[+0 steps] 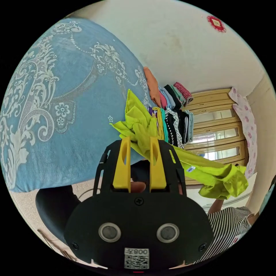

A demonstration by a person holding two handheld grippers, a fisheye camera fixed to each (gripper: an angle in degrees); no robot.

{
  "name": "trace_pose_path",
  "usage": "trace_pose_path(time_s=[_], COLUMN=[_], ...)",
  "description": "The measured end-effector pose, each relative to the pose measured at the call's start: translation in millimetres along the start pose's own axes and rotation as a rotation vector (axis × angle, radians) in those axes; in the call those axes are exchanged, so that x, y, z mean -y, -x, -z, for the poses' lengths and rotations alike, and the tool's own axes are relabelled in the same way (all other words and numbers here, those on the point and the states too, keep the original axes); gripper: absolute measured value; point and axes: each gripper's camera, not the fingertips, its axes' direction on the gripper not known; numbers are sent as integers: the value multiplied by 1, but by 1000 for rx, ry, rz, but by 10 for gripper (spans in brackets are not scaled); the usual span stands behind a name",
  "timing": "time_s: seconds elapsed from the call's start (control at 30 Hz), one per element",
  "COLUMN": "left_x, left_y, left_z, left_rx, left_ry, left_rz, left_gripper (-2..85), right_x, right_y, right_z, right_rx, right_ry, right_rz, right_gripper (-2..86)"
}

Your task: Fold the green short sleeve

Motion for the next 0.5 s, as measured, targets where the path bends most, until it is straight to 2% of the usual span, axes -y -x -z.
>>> trace_pose_path(time_s=[0.1,0.3,0.5], left_x=[28,61,44], left_y=[-31,-112,-194], left_z=[-29,-99,-77], left_rx=[-54,65,-115], left_ry=[30,196,45], left_rz=[39,14,-12], left_gripper=[99,43,14], right_x=[-9,-19,-27], right_y=[9,26,38], right_z=[12,32,59], right_rx=[-17,-48,-71], right_ry=[-18,-37,-83], right_rz=[-25,-60,-82], right_gripper=[1,2,1])
